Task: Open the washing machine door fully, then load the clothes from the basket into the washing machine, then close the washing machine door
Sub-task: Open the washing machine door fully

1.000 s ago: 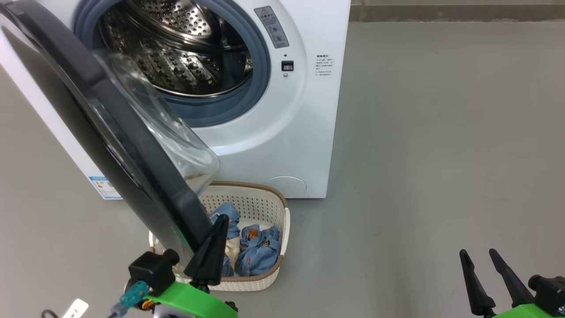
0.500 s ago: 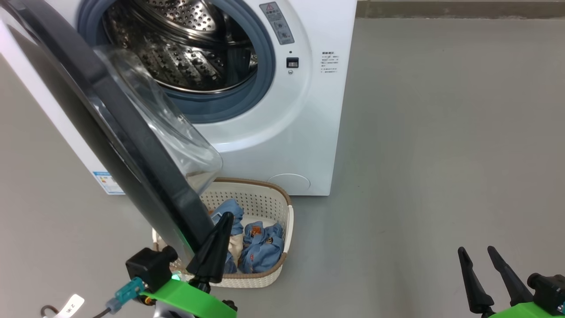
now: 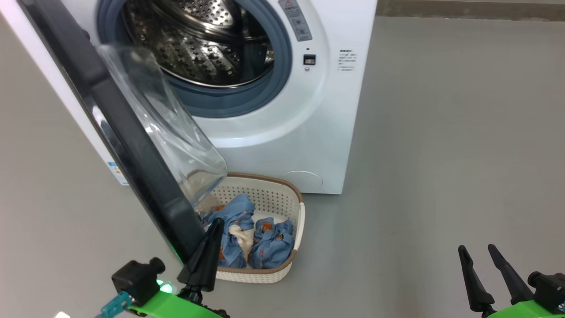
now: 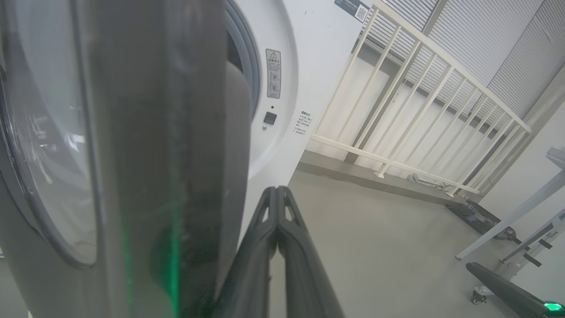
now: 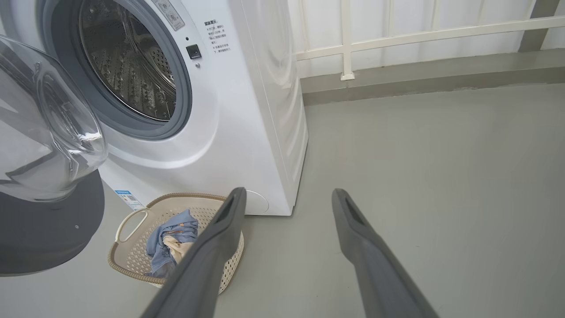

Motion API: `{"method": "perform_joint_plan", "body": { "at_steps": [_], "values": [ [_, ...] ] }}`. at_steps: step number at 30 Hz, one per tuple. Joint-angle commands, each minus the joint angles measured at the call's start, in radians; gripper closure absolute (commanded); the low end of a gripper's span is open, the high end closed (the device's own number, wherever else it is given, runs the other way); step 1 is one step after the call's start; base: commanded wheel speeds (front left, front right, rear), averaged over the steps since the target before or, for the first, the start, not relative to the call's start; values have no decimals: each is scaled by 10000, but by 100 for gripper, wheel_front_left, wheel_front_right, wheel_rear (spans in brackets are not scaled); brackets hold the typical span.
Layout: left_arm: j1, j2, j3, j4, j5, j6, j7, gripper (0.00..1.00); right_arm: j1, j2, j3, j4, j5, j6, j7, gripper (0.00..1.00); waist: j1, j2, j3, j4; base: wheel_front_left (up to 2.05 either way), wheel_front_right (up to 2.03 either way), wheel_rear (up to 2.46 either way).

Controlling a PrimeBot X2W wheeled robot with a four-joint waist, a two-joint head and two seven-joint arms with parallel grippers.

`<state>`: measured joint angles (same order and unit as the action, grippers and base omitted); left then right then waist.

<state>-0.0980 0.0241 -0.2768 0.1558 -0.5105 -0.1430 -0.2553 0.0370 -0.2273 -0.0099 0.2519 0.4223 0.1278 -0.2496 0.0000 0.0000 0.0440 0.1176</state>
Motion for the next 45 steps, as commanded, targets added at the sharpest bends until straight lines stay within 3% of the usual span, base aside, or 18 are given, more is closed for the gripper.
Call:
{"method": "perform_joint_plan", "body": {
  "at_steps": [1,20,31,45],
  "values": [
    [-184,367,694,-218,-75,123,-64,100,-324,-257,217,-269,-31,29,-122,0,0,0,57,115,0,0,0],
    [795,513,1210,-1174,160,180,-64,100,-389,-396,259,-276,-37,29,-122,0,0,0,166,1297,0,0,0],
    [1142,831,1686,-1672,96,703,171,100,-438,-401,386,-173,-7,29,-122,0,0,0,110,1979,0,0,0],
    [1099,1636,3148,-1613,-360,1339,302,100,-352,-389,346,-224,-19,29,-122,0,0,0,190,2130,0,0,0]
  ]
}}
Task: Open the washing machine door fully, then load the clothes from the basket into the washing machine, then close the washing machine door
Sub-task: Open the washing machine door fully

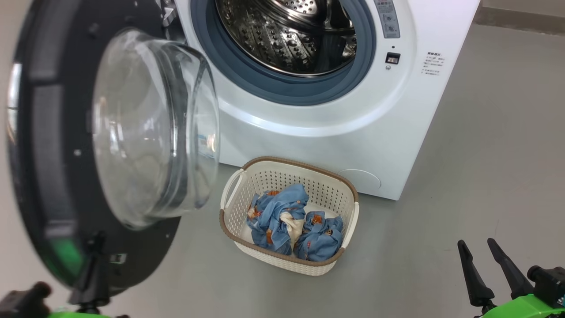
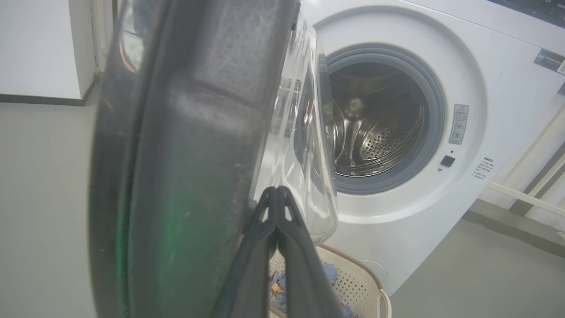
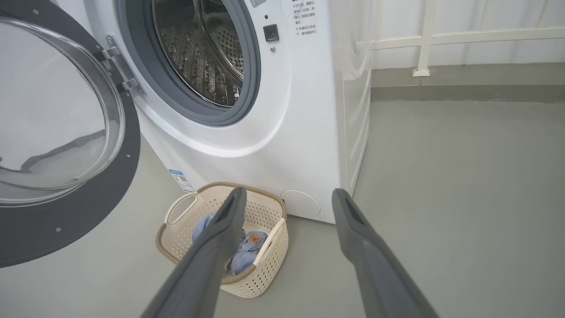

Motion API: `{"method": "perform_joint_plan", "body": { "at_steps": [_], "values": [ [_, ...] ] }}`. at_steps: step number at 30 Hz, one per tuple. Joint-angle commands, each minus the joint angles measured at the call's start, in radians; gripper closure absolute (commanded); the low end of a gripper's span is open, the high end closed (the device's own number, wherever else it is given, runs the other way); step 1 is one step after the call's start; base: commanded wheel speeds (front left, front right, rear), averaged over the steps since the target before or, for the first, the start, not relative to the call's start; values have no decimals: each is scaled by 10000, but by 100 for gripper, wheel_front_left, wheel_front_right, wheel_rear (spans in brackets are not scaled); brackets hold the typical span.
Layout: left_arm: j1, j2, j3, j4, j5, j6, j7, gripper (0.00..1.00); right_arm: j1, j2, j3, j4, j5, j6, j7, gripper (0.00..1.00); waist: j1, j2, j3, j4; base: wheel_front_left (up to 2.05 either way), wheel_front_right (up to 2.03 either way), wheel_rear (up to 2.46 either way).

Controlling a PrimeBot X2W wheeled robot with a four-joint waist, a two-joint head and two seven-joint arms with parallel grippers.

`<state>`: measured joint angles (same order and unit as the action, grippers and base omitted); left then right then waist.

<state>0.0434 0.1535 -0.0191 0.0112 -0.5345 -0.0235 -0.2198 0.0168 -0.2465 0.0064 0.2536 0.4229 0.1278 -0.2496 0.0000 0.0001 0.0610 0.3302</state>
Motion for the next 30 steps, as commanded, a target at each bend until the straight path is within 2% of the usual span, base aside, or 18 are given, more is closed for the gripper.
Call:
{"method": "perform_joint_plan", "body": {
  "at_steps": [1,17,22,30],
  "values": [
    [-379,414,681,-101,-172,164,-44,100,-149,-201,171,-245,-26,29,-122,0,0,-1,47,4,0,0,0],
    [-1759,1575,2404,1783,-600,333,-297,100,-306,-214,-32,-338,-109,29,-122,0,0,-1,592,-143,0,0,0],
    [-2283,2041,2952,2653,-601,184,-375,100,-479,-254,-57,-398,-176,29,-122,0,0,-1,903,-245,0,0,0],
    [-3589,2941,3727,4522,-536,-362,-414,100,-766,-318,-180,-518,-283,29,-122,0,0,-1,1581,-387,0,0,0]
  ]
}}
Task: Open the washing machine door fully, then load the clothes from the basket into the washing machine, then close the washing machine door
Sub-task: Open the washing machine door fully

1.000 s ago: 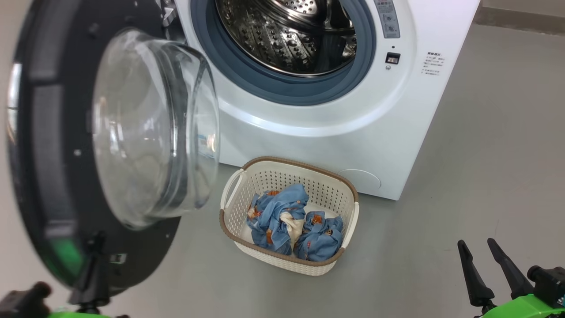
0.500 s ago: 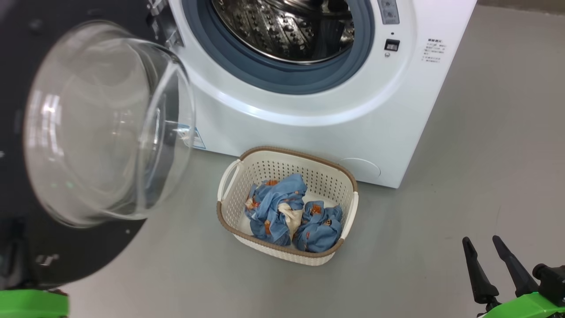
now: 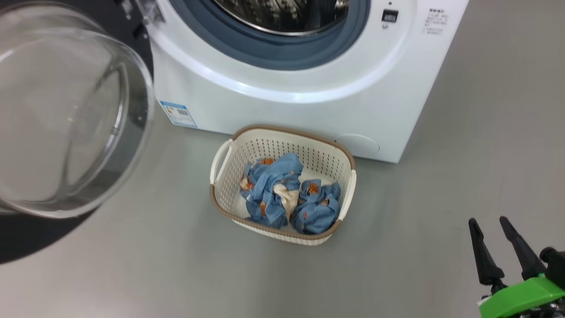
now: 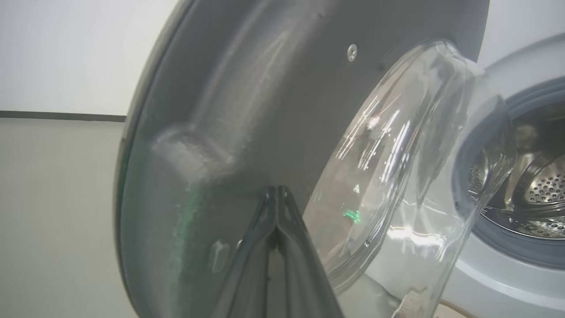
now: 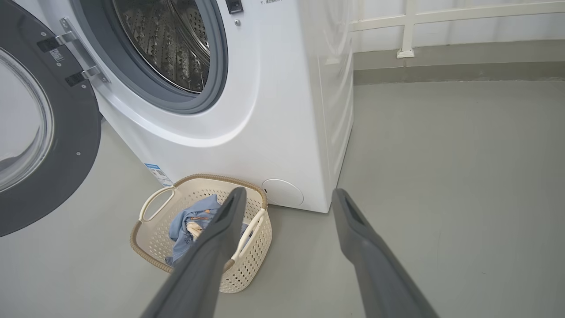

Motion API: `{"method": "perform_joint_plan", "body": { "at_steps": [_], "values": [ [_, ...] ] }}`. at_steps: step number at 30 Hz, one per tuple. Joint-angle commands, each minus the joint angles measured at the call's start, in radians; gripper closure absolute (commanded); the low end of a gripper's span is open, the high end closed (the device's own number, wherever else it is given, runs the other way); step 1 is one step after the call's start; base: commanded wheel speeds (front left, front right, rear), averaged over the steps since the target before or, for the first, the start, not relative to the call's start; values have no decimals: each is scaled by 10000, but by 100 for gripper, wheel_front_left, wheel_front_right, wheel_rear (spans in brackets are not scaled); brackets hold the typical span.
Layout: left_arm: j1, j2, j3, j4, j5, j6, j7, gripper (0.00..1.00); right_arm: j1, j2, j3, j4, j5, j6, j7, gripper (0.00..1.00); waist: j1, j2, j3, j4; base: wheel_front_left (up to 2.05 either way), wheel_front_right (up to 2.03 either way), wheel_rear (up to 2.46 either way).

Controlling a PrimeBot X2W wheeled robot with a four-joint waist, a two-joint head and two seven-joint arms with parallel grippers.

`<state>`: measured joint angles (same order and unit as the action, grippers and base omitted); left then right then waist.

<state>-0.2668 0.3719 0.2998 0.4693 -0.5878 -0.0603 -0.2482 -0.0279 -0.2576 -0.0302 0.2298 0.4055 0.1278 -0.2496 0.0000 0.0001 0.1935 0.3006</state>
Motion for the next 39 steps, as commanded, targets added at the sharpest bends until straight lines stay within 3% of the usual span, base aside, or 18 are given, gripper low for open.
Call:
{"method": "perform_joint_plan", "body": {
  "at_steps": [1,20,33,35,39],
  "values": [
    [-639,829,645,132,42,-47,-131,100,-364,-212,181,-297,-128,29,-122,0,0,-1,348,-117,0,0,0],
    [-2601,1282,2182,2280,1177,-601,-135,100,-821,-167,75,-427,-331,29,-122,0,0,-1,1251,-489,0,0,0],
    [-2248,973,2342,2410,1781,-696,-135,100,-570,-32,215,-252,-232,29,-122,0,0,-1,343,-538,0,0,0],
    [-1931,791,2163,2097,1747,-699,-135,75,-494,-25,245,-242,-199,29,-122,0,0,-1,153,-524,0,0,0],
    [-1178,427,1796,1391,1579,-701,-135,58,-350,-16,275,-247,-139,29,-122,0,0,-1,-171,-492,0,0,0]
  ]
}}
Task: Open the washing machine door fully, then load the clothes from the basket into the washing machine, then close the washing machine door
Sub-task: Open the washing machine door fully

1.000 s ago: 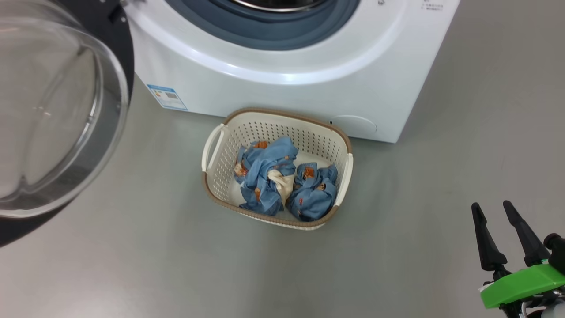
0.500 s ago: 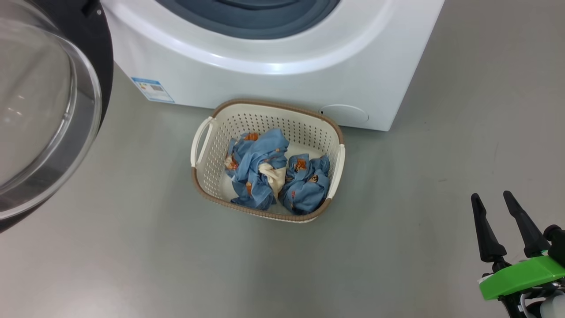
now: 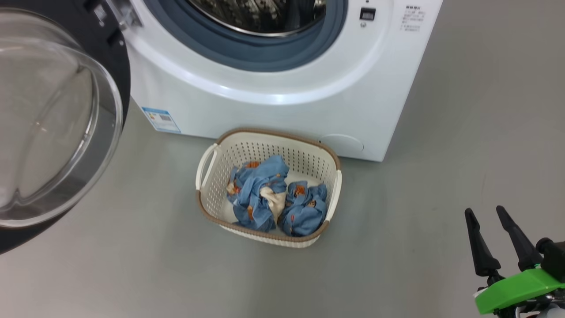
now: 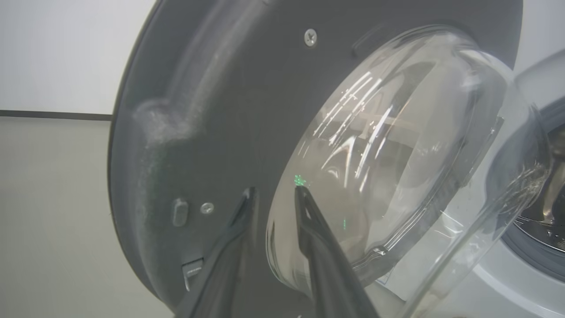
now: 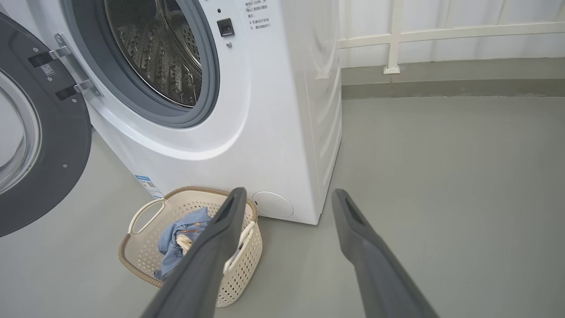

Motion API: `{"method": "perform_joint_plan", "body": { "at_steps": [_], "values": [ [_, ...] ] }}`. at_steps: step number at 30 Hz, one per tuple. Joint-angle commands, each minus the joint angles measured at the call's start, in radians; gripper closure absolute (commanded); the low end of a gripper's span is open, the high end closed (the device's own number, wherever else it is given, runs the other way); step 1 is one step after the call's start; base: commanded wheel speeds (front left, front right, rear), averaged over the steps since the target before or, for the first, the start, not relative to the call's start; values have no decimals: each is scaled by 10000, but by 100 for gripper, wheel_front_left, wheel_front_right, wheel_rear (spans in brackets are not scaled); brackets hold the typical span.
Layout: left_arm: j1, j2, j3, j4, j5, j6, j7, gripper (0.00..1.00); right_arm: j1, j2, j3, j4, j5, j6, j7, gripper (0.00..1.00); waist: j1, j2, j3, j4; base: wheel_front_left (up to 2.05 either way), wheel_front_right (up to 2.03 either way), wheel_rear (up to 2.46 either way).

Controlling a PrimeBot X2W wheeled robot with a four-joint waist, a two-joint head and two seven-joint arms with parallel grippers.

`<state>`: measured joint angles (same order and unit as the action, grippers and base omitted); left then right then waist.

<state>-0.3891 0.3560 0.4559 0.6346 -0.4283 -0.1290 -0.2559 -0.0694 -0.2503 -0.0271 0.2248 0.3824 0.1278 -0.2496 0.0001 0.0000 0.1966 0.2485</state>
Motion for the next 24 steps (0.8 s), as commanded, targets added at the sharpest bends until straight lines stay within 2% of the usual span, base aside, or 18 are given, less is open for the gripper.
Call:
{"method": "perform_joint_plan", "body": {
  "at_steps": [1,3,5,6,13,24],
  "values": [
    [238,487,133,-475,-67,-15,-58,52,94,-88,257,-198,104,29,-122,0,-1,0,-277,30,0,0,0],
    [632,272,-38,-913,-135,-15,-58,24,163,-91,284,-194,128,29,-122,0,-1,0,-433,30,0,0,0],
    [1024,24,-153,-1325,-243,-15,-58,0,249,-89,305,-202,156,29,-122,0,-1,0,-591,10,0,0,0],
    [1402,-239,-304,-1671,-372,-16,-58,0,331,-90,297,-210,183,29,-122,0,-1,0,-721,-26,0,0,0],
    [2638,-706,-1459,-2813,-533,-16,-59,0,659,-106,238,-175,271,29,-122,0,-1,0,-1165,-274,0,0,0],
    [3518,-793,-3164,-4020,-693,-17,-59,0,794,-85,174,-277,305,29,-122,0,-1,0,-1283,-1057,0,0,0]
  ]
}}
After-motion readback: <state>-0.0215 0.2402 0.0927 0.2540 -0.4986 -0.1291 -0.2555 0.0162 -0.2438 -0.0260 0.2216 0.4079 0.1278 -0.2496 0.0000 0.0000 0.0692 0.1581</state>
